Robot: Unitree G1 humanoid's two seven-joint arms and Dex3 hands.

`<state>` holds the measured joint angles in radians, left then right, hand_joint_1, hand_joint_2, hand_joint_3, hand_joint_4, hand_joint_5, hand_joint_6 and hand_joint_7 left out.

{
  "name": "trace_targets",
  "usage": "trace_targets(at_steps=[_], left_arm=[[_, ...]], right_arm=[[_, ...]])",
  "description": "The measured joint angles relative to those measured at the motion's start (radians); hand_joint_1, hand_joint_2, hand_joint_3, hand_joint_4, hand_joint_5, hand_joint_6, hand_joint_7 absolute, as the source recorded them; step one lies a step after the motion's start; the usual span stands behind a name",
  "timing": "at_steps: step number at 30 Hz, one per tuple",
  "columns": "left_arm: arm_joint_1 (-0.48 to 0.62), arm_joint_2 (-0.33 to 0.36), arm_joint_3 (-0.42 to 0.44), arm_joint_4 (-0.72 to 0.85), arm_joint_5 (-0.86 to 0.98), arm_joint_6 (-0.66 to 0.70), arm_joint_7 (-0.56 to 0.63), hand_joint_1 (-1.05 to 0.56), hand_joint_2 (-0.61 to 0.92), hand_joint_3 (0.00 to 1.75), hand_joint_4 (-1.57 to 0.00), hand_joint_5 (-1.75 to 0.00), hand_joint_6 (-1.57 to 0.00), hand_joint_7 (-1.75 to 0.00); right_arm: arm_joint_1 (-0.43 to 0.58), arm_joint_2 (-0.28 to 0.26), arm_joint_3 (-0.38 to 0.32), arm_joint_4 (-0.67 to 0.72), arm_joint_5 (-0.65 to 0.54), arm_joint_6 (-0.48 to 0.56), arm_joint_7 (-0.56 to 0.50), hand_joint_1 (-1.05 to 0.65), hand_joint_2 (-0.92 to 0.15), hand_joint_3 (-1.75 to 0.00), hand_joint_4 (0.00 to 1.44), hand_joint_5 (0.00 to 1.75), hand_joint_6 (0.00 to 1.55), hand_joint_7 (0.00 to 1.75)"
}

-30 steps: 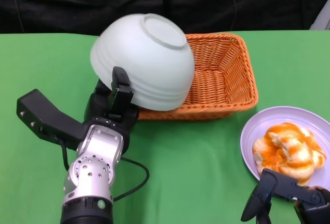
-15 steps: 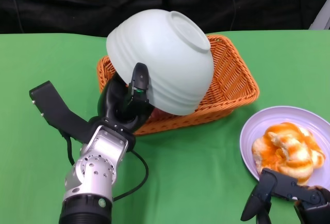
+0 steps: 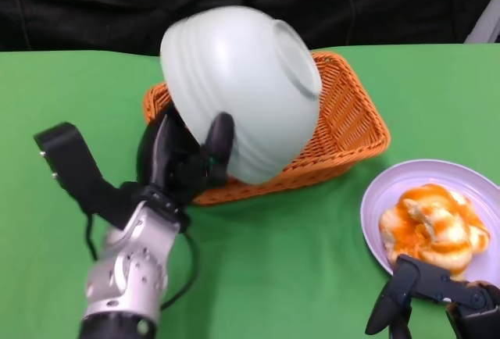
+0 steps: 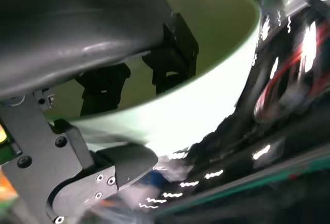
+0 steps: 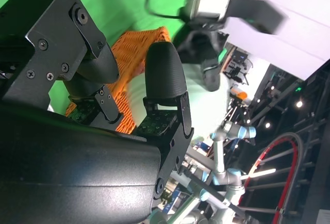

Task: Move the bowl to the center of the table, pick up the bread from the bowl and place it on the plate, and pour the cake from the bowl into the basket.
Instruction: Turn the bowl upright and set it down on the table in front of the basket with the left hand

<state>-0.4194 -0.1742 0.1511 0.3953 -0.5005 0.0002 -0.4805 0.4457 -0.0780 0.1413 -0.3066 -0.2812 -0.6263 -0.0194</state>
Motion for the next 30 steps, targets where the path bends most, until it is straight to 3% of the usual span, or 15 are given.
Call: trace_targets(at_steps=[6, 10, 14, 23, 27, 30], left_arm=[[0.087, 0.1, -0.115, -0.138, 0.181, -0.168, -0.07, -0.17, 0.36, 1.41, -1.06, -1.75, -0.97, -1.61], [0.155, 0.149, -0.17, -0.207, 0.282, -0.284, -0.076, -0.09, 0.31, 1.57, -1.07, -1.75, -0.98, -1.59], [0.2, 0.195, -0.204, -0.246, 0.369, -0.426, -0.074, -0.14, 0.41, 1.42, -1.05, -1.75, -0.96, -1.62], [0.277, 0.338, -0.243, -0.298, 0.579, -0.732, -0.057, -0.17, 0.32, 1.57, -1.03, -1.75, -0.83, -1.74], [0.306, 0.412, -0.243, -0.303, 0.725, -0.858, -0.009, -0.17, 0.3, 1.54, -1.01, -1.75, -0.8, -1.75], [0.32, 0.444, -0.238, -0.297, 0.827, -0.936, 0.057, -0.16, 0.35, 1.41, -0.98, -1.75, -0.77, -1.75]], right_arm=[[-0.004, 0.001, -0.005, -0.005, -0.001, 0.0, -0.001, 0.21, -0.19, -1.75, 0.99, 1.75, 0.81, 1.56], [-0.006, 0.004, -0.005, -0.006, 0.001, 0.0, -0.003, 0.19, -0.2, -1.75, 0.99, 1.75, 0.81, 1.56], [-0.012, 0.005, -0.008, -0.006, 0.001, 0.0, -0.008, 0.2, -0.2, -1.75, 0.99, 1.75, 0.81, 1.57], [-0.019, 0.023, -0.03, -0.006, -0.005, -0.001, -0.045, 0.16, -0.19, -1.75, 0.97, 1.75, 0.8, 1.59], [-0.019, 0.028, -0.034, -0.016, 0.002, 0.0, -0.047, 0.14, -0.21, -1.73, 0.94, 1.75, 0.78, 1.6], [-0.019, 0.037, -0.035, -0.024, 0.003, 0.002, -0.047, 0.14, -0.21, -1.72, 0.94, 1.75, 0.77, 1.61]])
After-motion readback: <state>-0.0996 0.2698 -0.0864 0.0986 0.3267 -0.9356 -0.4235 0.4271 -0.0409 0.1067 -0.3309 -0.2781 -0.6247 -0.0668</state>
